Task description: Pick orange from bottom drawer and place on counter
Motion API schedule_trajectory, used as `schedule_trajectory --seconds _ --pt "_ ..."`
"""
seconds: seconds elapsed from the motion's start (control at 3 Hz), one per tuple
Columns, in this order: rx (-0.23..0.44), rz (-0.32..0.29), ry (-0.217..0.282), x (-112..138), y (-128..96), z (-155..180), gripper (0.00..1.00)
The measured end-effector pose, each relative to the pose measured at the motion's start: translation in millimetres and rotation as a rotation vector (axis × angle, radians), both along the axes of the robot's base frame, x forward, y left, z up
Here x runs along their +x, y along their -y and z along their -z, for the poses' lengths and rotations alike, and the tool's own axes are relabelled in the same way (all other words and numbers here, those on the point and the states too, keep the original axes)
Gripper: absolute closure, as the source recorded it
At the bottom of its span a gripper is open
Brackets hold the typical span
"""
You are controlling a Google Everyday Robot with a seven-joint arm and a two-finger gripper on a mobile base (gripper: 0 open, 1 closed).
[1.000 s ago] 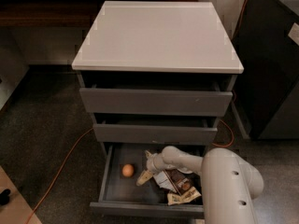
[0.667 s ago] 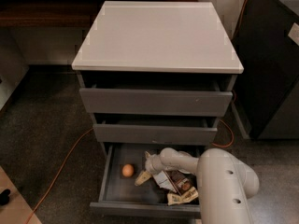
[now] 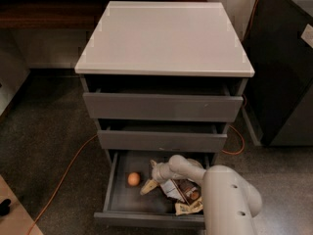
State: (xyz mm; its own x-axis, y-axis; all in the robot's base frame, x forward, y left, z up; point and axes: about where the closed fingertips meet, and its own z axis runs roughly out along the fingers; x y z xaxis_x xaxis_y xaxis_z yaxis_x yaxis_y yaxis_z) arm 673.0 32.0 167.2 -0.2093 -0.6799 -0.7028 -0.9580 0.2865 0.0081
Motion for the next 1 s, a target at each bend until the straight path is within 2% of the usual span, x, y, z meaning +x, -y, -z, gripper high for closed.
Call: schedule_trajectory --seconds 0.33,0.67,1.0 --pt "0.058 -0.036 -0.029 1 -26 23 0.00" --pt "0.085 -0.069 -0.028 1 -55 30 0.00" --pt "0.088 -0.080 -0.016 5 -69 31 0.00"
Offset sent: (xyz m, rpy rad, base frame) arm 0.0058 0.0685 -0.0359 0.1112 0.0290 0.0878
